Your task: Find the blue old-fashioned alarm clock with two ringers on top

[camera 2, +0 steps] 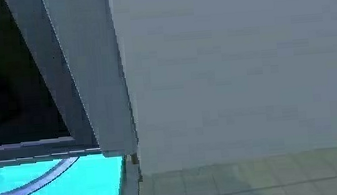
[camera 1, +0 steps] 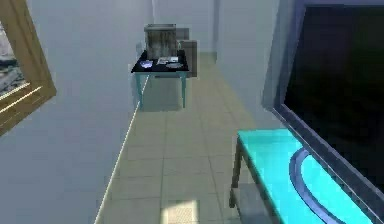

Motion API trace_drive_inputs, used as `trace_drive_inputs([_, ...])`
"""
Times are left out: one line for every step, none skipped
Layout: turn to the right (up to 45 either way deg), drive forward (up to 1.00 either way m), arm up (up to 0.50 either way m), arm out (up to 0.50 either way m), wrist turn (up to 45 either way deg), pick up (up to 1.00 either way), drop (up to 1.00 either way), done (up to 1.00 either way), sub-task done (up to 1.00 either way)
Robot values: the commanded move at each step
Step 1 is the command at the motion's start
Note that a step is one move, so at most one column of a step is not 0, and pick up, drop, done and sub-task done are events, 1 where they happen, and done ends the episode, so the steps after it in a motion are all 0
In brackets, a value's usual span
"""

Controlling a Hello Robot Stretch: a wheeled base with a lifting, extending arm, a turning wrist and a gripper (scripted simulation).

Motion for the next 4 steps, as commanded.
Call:
trace_drive_inputs([0.0,1.0,0.0,0.0,0.0,0.0,0.0,0.0,0.0])
trace_drive_inputs([12.0,0.0,0.0,0.0,0.0,0.0,0.0,0.0,0.0])
trace_drive_inputs([0.0,0.2,0.0,0.0,0.0,0.0,0.0,0.0,0.0])
trace_drive_inputs([-3.0,0.0,0.0,0.0,0.0,0.0,0.0,0.0,0.0])
